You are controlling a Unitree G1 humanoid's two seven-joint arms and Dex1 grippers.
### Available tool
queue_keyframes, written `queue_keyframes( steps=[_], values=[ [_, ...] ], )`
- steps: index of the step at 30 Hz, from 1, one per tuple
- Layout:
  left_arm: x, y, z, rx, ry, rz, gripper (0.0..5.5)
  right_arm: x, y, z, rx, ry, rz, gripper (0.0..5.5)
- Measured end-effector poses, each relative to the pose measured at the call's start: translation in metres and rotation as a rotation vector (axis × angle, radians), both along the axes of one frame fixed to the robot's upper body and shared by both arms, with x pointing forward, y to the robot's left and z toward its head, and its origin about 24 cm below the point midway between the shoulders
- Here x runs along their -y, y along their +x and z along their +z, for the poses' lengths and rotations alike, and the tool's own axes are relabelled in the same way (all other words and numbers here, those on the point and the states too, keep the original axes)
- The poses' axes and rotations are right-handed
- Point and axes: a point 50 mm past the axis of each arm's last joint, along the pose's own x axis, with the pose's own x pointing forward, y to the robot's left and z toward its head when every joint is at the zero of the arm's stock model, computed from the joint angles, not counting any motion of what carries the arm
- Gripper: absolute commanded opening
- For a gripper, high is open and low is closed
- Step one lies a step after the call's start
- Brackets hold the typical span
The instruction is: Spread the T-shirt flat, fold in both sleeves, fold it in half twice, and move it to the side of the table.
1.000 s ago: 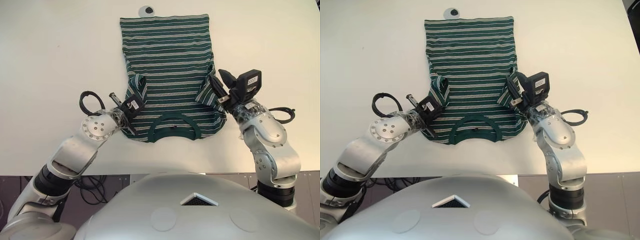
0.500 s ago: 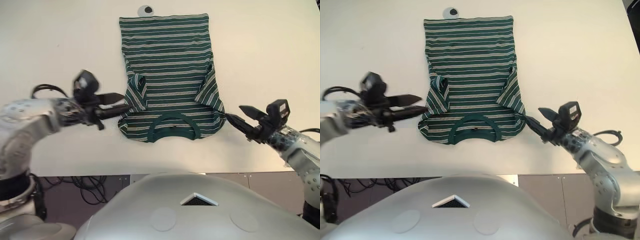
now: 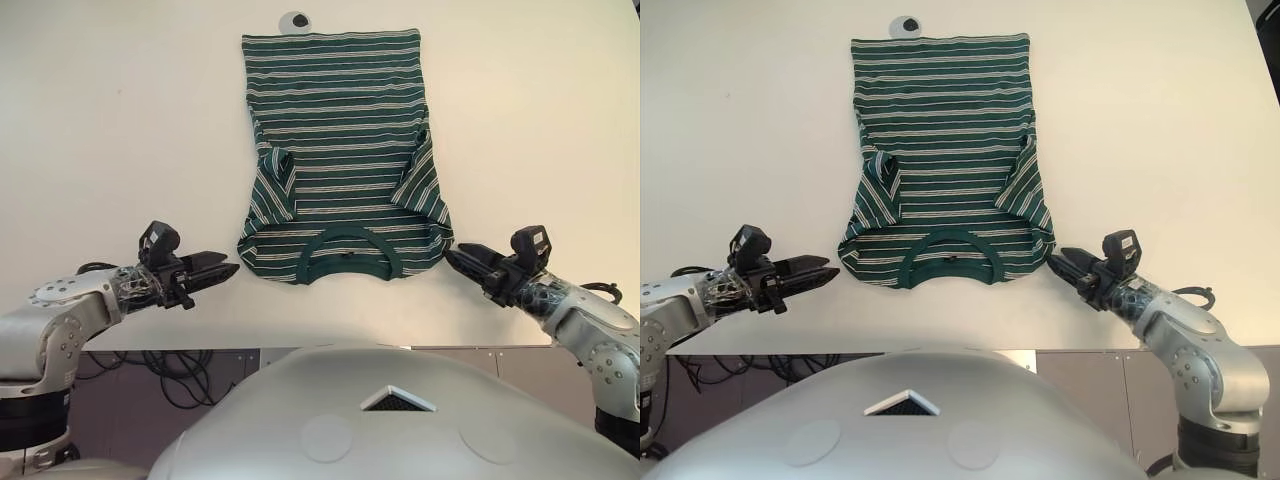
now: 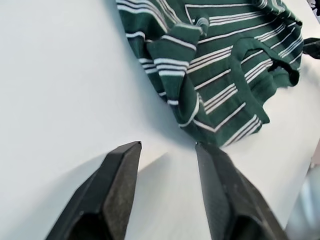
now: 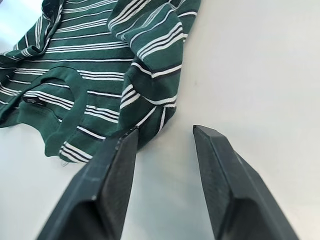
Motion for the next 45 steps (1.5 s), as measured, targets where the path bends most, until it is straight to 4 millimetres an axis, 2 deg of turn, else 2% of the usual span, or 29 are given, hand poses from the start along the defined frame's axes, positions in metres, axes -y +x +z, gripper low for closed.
queue_keyframes(
  steps=[4, 5, 16, 24, 28, 32, 38, 42, 45],
  values=[
    [0.004, 0.0, -0.005, 0.006, -0.021, 0.012, 1.98, -0.003, 0.006, -0.002, 0.001, 0.022, 0.014, 2.0],
    [0.005, -0.001, -0.006, 0.003, -0.027, 0.015, 1.78, -0.004, 0.007, -0.002, 0.002, 0.024, 0.018, 1.96],
    [0.009, -0.005, -0.01, -0.047, -0.045, -0.001, 0.14, -0.009, 0.008, -0.008, -0.009, 0.04, 0.032, 0.07],
    [0.009, -0.004, -0.008, -0.066, -0.034, -0.05, 0.01, -0.007, 0.003, -0.009, -0.027, 0.066, 0.053, 0.0],
    [0.003, -0.004, 0.002, -0.089, 0.032, -0.143, 0.01, -0.004, -0.004, -0.004, -0.075, 0.089, 0.113, 0.0],
    [0.002, -0.001, 0.018, -0.09, 0.074, -0.269, 0.01, -0.005, -0.006, 0.01, -0.093, 0.096, 0.218, 0.0],
    [0.013, -0.001, 0.049, -0.095, 0.068, -0.499, 0.01, -0.009, -0.01, 0.036, -0.136, 0.122, 0.421, 0.0],
    [0.016, 0.006, 0.067, -0.074, 0.1, -0.612, 0.01, -0.01, -0.007, 0.052, -0.144, 0.133, 0.533, 0.0],
    [0.02, 0.02, 0.084, -0.022, 0.089, -0.69, 0.01, -0.011, 0.003, 0.069, -0.134, 0.147, 0.649, 0.0]
  ],
)
